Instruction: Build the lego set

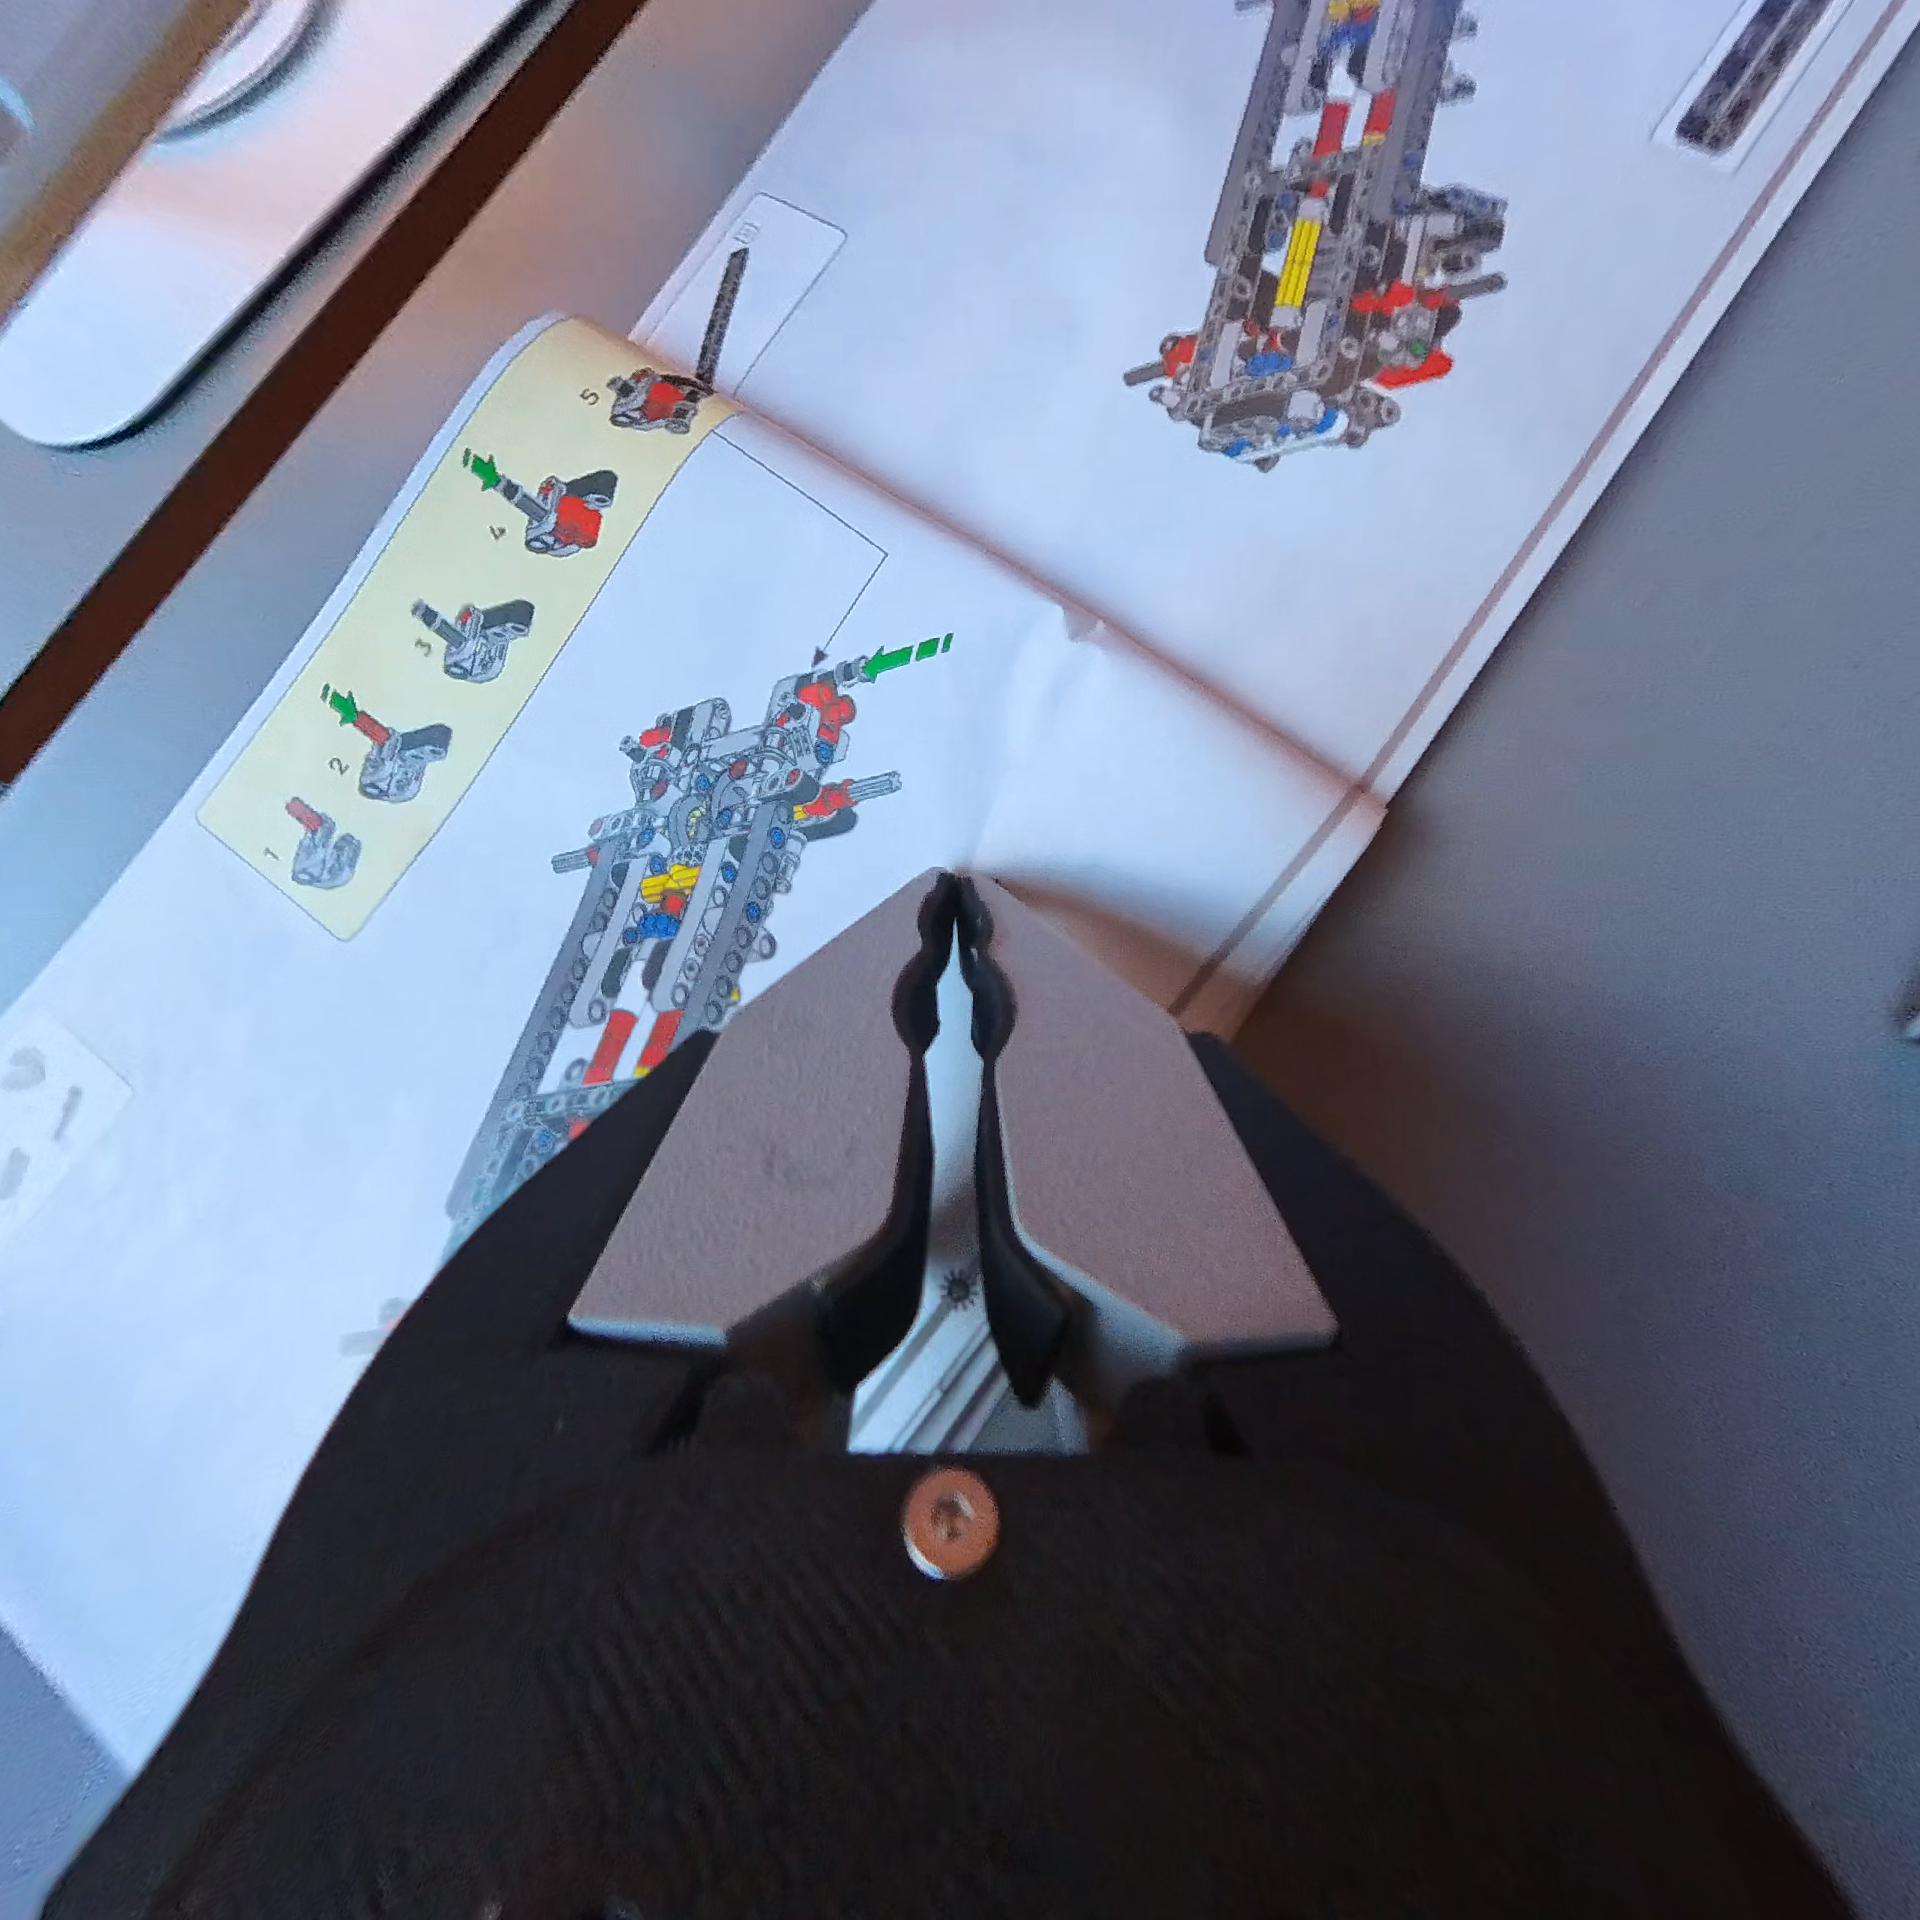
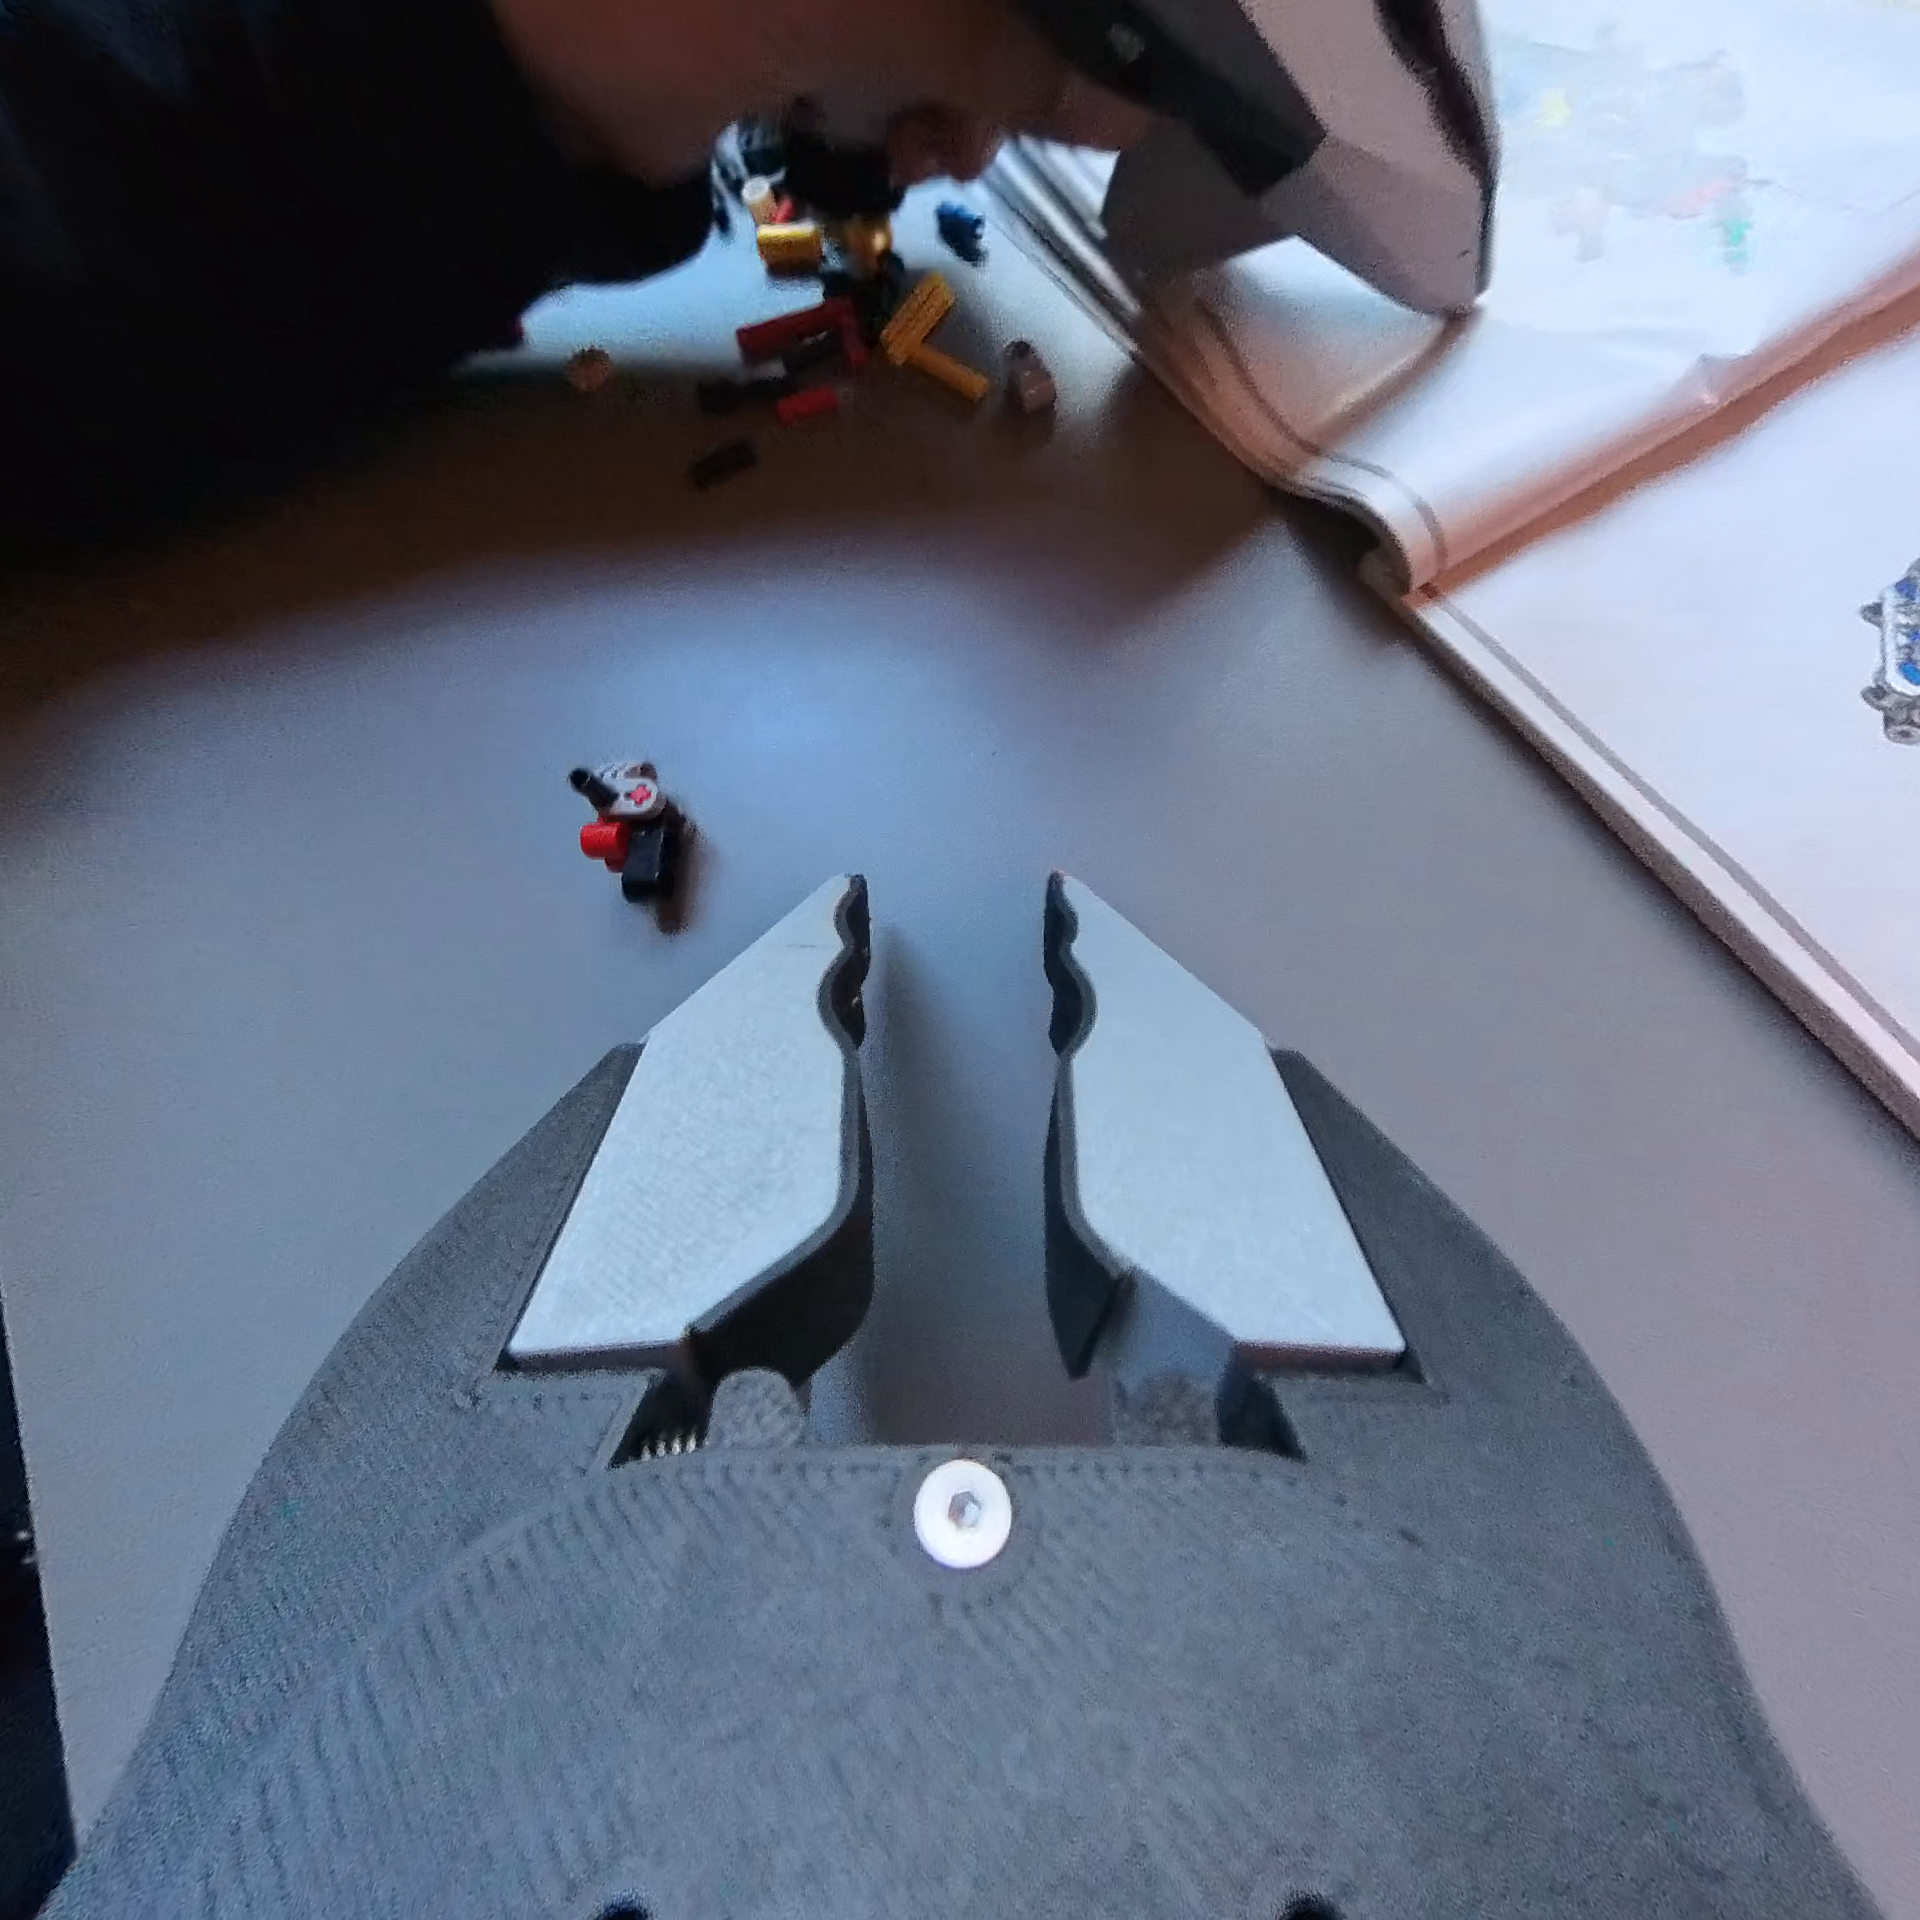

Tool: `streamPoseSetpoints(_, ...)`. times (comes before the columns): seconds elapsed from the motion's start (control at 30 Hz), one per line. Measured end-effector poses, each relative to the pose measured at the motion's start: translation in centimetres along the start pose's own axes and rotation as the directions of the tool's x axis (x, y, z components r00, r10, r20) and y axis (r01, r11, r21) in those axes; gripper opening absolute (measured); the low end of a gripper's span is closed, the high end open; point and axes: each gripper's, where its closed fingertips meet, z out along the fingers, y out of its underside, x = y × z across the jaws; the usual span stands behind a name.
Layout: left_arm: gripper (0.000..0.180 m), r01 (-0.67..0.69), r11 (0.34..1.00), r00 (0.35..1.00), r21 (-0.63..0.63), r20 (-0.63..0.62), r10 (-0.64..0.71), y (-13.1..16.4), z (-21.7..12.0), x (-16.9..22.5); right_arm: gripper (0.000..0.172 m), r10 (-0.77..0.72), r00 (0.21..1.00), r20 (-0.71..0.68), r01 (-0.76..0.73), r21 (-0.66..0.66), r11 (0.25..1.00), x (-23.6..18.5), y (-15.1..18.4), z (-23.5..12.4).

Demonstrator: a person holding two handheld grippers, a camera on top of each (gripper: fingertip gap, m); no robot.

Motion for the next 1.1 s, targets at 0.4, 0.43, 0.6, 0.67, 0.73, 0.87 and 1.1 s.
streamPoseSetpoints(0.4, 0.0, -0.002, 1.0, 1.0, 0.012, -0.031, 0.002, 0.2, -0.1, 0.1, 0.026, 0.051, 0.998, 0.024, -0.054, 0.132, 0.99, 0.8, -1.7, -1.3)
streamPoseSetpoints(0.43, 0.0, -0.008, 1.0, 1.0, 0.012, -0.026, 0.008, 0.2, -0.1, 0.1, 0.026, 0.057, 0.998, 0.03, -0.06, 0.144, 0.988, 0.7, -1.8, -1.4)
streamPoseSetpoints(0.6, 0.0, 0.014, 1.0, 0.999, 0.015, -0.043, -0.014, 0.2, -0.1, 0.1, 0.026, 0.091, 0.994, 0.059, -0.1, 0.174, 0.98, 0.9, -2.2, -1.8)
streamPoseSetpoints(0.67, 0.0, 0.01, 1.0, 0.999, 0.015, -0.038, -0.009, 0.2, -0.1, 0.1, 0.025, 0.099, 0.993, 0.068, -0.11, 0.182, 0.977, 1.0, -2.3, -1.9)
streamPoseSetpoints(0.73, 0.0, 0.003, 1.0, 1.0, 0.014, -0.031, -0.003, 0.2, -0.1, 0.1, 0.025, 0.097, 0.993, 0.069, -0.109, 0.186, 0.976, 0.9, -2.3, -2.0)
streamPoseSetpoints(0.87, 0.0, 0.006, 1.0, 0.999, 0.013, -0.033, -0.006, 0.2, -0.1, 0.1, 0.024, 0.075, 0.995, 0.059, -0.084, 0.176, 0.981, 0.7, -2.2, -1.8)
streamPoseSetpoints(1.1, 0.0, 0.011, 1.0, 0.999, 0.014, -0.038, -0.011, 0.2, -0.1, 0.1, 0.022, 0.077, 0.995, 0.068, -0.088, 0.182, 0.979, 0.6, -2.3, -1.9)
